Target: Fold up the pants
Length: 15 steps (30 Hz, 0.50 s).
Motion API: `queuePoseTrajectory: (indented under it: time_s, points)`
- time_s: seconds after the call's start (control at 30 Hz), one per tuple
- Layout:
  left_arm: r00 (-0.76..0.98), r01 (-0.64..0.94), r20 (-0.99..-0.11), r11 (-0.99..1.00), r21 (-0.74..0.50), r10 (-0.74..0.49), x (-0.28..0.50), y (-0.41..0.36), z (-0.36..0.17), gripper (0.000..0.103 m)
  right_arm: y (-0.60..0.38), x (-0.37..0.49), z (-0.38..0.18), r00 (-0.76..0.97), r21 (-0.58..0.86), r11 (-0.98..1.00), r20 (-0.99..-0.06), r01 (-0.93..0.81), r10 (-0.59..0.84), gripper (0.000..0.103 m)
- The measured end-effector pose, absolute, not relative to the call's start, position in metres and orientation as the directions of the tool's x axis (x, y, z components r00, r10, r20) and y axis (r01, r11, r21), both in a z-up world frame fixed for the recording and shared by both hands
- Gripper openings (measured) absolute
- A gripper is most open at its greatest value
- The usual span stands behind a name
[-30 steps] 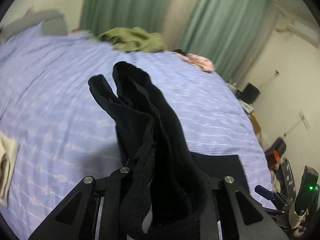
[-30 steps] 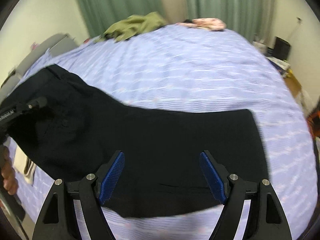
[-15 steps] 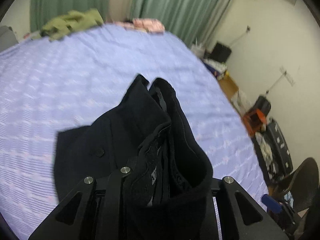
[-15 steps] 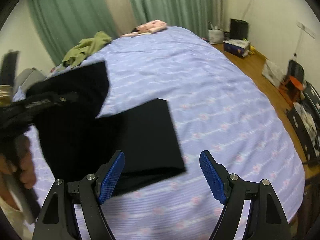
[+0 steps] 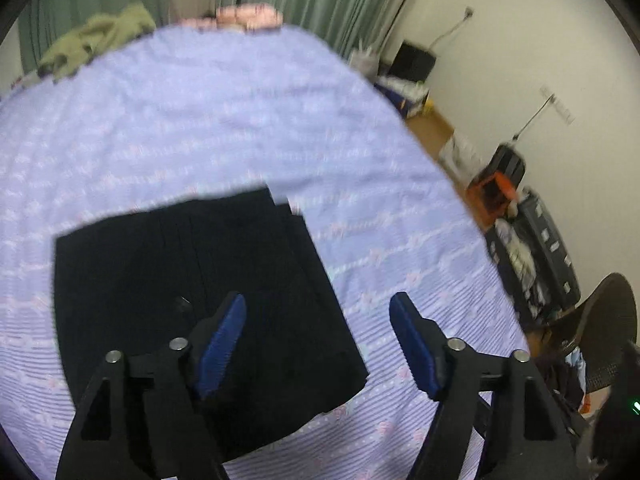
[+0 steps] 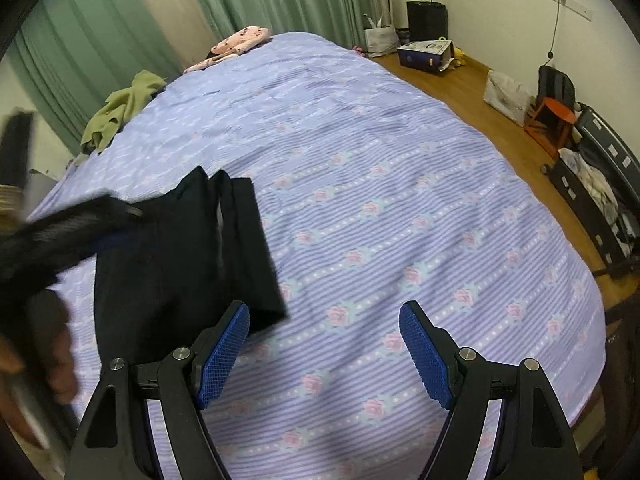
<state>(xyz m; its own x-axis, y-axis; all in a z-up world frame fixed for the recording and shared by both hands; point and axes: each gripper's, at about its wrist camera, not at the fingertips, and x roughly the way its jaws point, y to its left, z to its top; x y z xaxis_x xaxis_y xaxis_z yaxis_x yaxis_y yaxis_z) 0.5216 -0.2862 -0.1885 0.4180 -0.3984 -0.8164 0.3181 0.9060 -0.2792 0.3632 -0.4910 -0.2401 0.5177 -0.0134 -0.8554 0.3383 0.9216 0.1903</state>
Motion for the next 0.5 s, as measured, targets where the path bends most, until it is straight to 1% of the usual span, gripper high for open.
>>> queuePoseTrajectory:
  time_s: [0.03, 0.1, 0.2, 0.27, 0.33, 0.37, 0.43, 0.47, 0.5]
  points:
    - [0.437, 0.315, -0.805, 0.907, -0.280, -0.401, 0.517, -0.278, -0.181, 0.080, -0.492, 0.364, -0.239, 0.524, 0.193, 0.923, -0.851, 0.334, -0.012, 0.079]
    - [0.471, 0.297, -0.807, 0.926, -0.234, -0.356, 0.513, -0.255, -0.176, 0.082, -0.489, 0.371, -0.235, 0.546, 0.209, 0.930, -0.838, 0.301, 0.011, 0.079]
    - [0.500, 0.262, -0.839, 0.961, -0.090, -0.215, 0.510, -0.219, -0.189, 0.082, -0.476, 0.392, -0.234, 0.581, 0.271, 0.940, -0.807, 0.207, 0.105, 0.079]
    - [0.487, 0.238, -0.858, 0.970, -0.051, -0.164, 0.511, -0.200, -0.202, 0.081, -0.467, 0.409, -0.236, 0.599, 0.298, 0.944, -0.785, 0.141, 0.159, 0.078]
    - [0.468, 0.195, -0.875, 0.980, -0.038, -0.127, 0.515, -0.179, -0.216, 0.081, -0.454, 0.433, -0.244, 0.597, 0.314, 0.947, -0.773, 0.066, 0.215, 0.070]
    - [0.455, 0.167, -0.883, 0.985, -0.040, -0.113, 0.518, -0.170, -0.224, 0.081, -0.448, 0.446, -0.250, 0.586, 0.313, 0.949, -0.776, 0.037, 0.233, 0.068]
    - [0.436, 0.137, -0.893, 0.989, -0.053, -0.108, 0.524, -0.159, -0.238, 0.081, -0.437, 0.474, -0.268, 0.552, 0.298, 0.955, -0.796, -0.002, 0.249, 0.060]
    - [0.423, 0.123, -0.900, 0.991, -0.060, -0.107, 0.527, -0.154, -0.244, 0.081, -0.434, 0.485, -0.278, 0.532, 0.298, 0.954, -0.806, -0.012, 0.258, 0.059]
    - [0.414, 0.118, -0.903, 0.991, -0.068, -0.112, 0.530, -0.151, -0.249, 0.081, -0.432, 0.495, -0.288, 0.510, 0.311, 0.951, -0.816, -0.010, 0.272, 0.053]
